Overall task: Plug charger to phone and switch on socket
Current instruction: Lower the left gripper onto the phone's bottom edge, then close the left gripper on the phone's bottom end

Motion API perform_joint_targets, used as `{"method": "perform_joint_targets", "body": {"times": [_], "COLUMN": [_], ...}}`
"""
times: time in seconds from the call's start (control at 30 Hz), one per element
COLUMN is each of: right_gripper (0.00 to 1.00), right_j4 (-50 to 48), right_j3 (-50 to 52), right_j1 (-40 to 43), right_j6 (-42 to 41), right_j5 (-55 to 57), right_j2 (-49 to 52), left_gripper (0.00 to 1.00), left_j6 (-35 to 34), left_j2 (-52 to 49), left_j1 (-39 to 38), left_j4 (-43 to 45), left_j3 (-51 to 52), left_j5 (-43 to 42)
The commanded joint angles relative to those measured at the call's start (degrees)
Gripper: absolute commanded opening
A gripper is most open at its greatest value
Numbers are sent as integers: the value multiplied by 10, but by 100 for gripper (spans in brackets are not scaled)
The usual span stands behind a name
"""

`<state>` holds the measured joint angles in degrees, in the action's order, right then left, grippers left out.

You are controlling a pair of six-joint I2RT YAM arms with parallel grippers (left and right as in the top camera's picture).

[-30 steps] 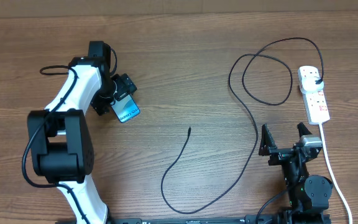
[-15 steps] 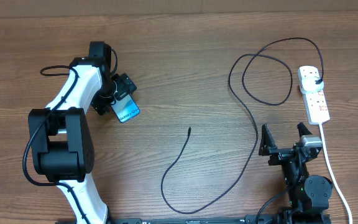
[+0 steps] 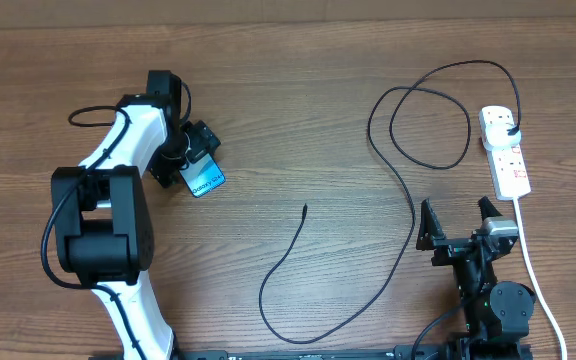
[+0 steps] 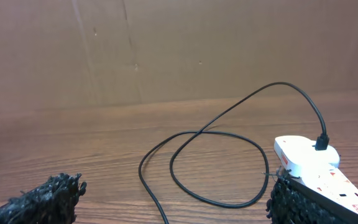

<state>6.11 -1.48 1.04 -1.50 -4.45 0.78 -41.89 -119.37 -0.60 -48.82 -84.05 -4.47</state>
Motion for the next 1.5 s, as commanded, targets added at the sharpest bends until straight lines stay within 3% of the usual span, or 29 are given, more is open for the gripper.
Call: {"method": "perform_joint_targets", "body": {"times": [0.0,0.83,1.03,1.23,1.47], "right_gripper": [100,100,100,100,100], "right_j4": [-2,-2,-2,-2,-2], "right_j3": [3,3,3,3,3], "right_j1": [0,0,0,0,0], "right_j6": [-1,-1,-1,-1,-1], "right_j5": [3,3,3,3,3], "right_j2": [-6,-6,-6,-6,-6], "left_gripper": [100,100,100,100,100], "left_j6": [-17,-12,-7,-5,-19], "left_j2": [-12,-13,-13,-13,-13], "left_j1": [11,13,12,3,-1], "left_j4": [3,3,-30,-110,-124], "left_j3": [-12,-13,-26,-103,-121], "left_j5": [-4,-27,-20,35,42]}}
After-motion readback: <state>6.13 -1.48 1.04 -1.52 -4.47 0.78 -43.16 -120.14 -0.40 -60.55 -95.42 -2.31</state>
